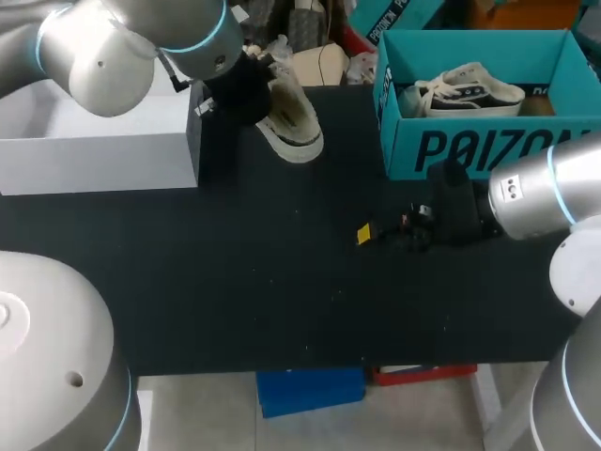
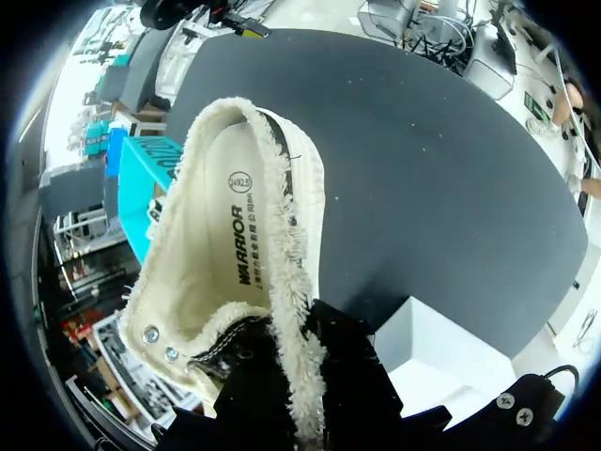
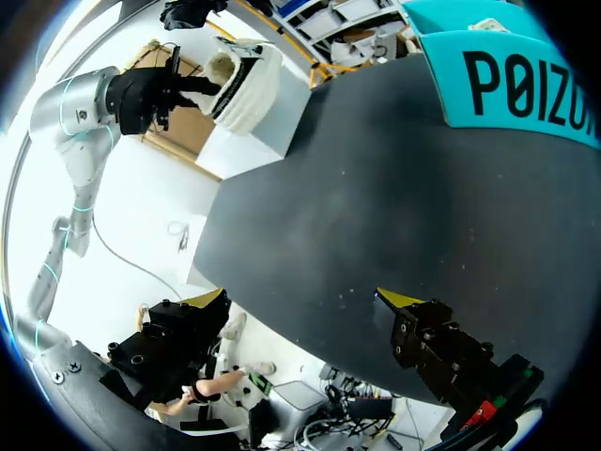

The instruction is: Take the shoe out of the shoebox, open the shoe tongue, remove and reinsert the insole, then place the shoe into the shoebox

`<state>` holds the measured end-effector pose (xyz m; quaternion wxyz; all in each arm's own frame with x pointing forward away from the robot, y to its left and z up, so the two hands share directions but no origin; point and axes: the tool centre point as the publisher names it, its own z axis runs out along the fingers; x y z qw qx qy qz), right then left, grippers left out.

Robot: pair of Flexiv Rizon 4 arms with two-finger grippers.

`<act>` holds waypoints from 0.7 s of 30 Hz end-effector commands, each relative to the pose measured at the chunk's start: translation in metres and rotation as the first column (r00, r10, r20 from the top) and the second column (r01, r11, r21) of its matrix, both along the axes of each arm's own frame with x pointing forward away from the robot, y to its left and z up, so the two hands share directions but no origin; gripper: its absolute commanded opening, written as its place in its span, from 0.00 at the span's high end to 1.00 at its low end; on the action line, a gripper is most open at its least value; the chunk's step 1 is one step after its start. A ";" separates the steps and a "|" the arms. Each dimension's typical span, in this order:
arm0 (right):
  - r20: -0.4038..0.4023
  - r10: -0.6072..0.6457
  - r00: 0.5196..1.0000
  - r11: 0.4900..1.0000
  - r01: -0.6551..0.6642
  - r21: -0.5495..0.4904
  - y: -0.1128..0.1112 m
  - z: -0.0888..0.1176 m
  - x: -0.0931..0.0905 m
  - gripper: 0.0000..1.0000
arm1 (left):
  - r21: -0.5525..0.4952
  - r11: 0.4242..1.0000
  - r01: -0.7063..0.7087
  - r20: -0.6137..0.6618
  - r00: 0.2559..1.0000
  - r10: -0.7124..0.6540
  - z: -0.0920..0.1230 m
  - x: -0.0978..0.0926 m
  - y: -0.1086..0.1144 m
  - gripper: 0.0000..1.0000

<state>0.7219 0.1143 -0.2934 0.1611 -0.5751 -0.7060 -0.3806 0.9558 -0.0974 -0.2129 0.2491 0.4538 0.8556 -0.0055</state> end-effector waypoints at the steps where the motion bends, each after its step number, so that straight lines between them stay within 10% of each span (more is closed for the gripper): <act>1: -0.001 -0.001 1.000 1.000 0.001 -0.002 0.001 0.000 0.000 0.00 | -0.049 0.977 -0.208 0.026 0.977 0.209 0.050 -0.027 0.048 1.00; 21: -0.001 -0.001 1.000 1.000 0.001 -0.002 0.001 0.000 0.000 0.00 | -0.134 0.875 -0.465 -0.060 0.885 0.462 0.051 -0.023 0.178 1.00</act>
